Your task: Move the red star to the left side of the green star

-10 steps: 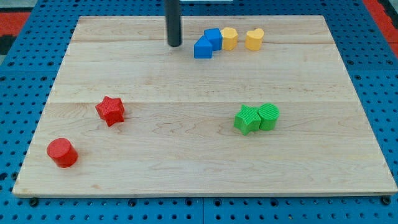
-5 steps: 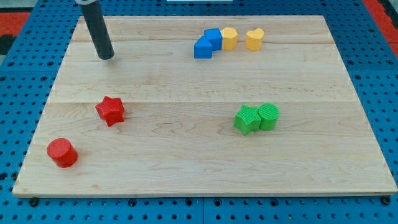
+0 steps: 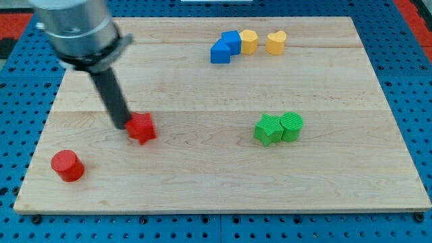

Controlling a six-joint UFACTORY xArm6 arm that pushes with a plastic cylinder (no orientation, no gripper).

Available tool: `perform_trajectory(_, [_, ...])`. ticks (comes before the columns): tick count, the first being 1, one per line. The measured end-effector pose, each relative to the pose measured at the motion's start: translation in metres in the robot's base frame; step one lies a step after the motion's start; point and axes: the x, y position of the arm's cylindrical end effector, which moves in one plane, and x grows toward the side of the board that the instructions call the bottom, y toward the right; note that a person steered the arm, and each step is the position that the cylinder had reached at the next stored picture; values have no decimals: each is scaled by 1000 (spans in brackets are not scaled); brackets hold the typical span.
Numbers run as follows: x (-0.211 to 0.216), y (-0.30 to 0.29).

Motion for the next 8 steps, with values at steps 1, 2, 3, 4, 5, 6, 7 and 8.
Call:
perform_trajectory(1, [10, 57])
perform_trajectory(2, [37, 24])
perform_trajectory(3, [60, 54])
perform_trajectory(4, [41, 102])
perform_trajectory(5, [44, 97])
perform_trajectory(6, [46, 55])
perform_trajectory(7, [10, 55])
perform_trajectory(8, [4, 113])
